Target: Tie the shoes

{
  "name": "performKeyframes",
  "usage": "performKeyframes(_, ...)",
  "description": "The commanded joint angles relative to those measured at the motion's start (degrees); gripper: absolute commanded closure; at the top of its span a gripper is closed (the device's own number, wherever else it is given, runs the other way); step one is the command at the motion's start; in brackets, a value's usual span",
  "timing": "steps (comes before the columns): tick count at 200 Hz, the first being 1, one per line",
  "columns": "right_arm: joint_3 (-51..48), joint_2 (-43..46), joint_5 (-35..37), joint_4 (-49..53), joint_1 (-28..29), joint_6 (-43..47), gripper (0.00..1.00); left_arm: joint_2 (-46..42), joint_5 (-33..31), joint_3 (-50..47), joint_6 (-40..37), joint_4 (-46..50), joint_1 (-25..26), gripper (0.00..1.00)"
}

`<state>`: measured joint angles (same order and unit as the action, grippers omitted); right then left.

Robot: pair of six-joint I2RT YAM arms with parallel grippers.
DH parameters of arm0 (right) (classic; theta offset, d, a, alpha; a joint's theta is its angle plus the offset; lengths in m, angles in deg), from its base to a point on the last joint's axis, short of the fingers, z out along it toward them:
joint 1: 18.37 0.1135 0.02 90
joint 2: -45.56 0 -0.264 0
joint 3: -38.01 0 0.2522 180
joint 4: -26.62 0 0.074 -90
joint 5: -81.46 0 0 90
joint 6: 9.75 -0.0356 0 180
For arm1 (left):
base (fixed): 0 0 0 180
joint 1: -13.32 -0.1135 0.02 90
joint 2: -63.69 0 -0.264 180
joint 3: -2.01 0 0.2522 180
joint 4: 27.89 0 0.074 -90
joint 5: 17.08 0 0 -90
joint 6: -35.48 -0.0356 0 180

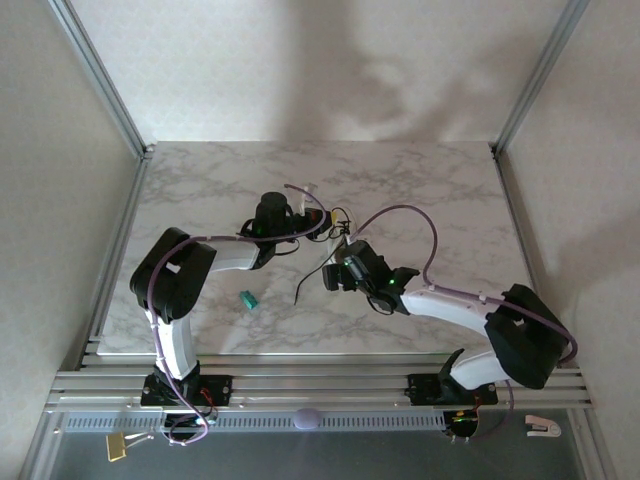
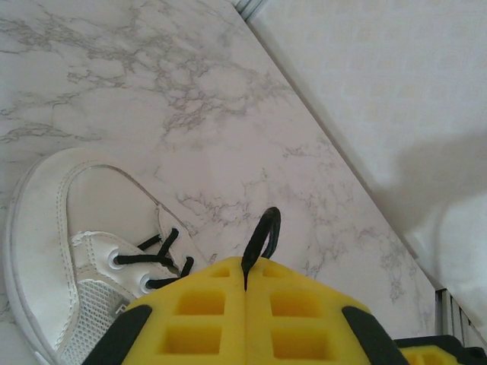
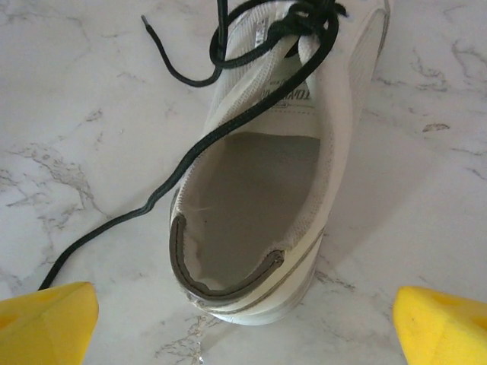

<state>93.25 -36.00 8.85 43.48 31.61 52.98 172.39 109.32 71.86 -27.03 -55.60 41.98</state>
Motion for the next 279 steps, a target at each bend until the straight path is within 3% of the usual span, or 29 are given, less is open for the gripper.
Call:
performKeyframes(1, 2.2, -3.5, 2.9, 0.4, 0.3, -0.8, 0.01, -0.2, 0.6, -0.8, 0.7, -2.2, -0.3, 1.00)
performKeyframes(53, 1.8, -3.4, 11.2, 5.2, -2.0, -5.0, 0.03, -1.0, 0.0, -1.6, 1.3, -2.2, 0.5, 1.00)
performKeyframes(92, -1.1, 1.0, 12.7, 10.6, -9.7, -10.1, 0.04, -0.4, -0.5, -1.7, 2.6, -3.2, 3.2, 1.00)
performKeyframes(118, -2.4, 4.2, 10.9, 13.4, -15.0, -11.4, 0.05, 0.7, -2.0, -1.1, 4.2, -4.4, 5.4, 1.00)
performKeyframes(147, -4.4, 13.5, 7.4, 12.4, -15.5, -8.2, 0.08, 3.0, -4.3, 1.3, 5.8, -4.4, 7.1, 1.00)
performKeyframes(180, -2.7, 20.9, -3.8, 9.1, -15.6, -7.8, 0.26, 3.8, -8.5, 2.3, 6.4, -4.1, 7.2, 1.00)
performKeyframes(235, 18.7, 5.2, -12.0, 22.4, -20.7, -19.8, 0.40, 3.5, -9.7, 1.3, 2.9, -4.4, 7.2, 1.00)
performKeyframes(279, 36.5, -11.7, -19.6, 31.3, -23.4, -18.3, 0.46, 3.4, -10.7, 1.3, 1.0, -3.3, 7.0, 1.00)
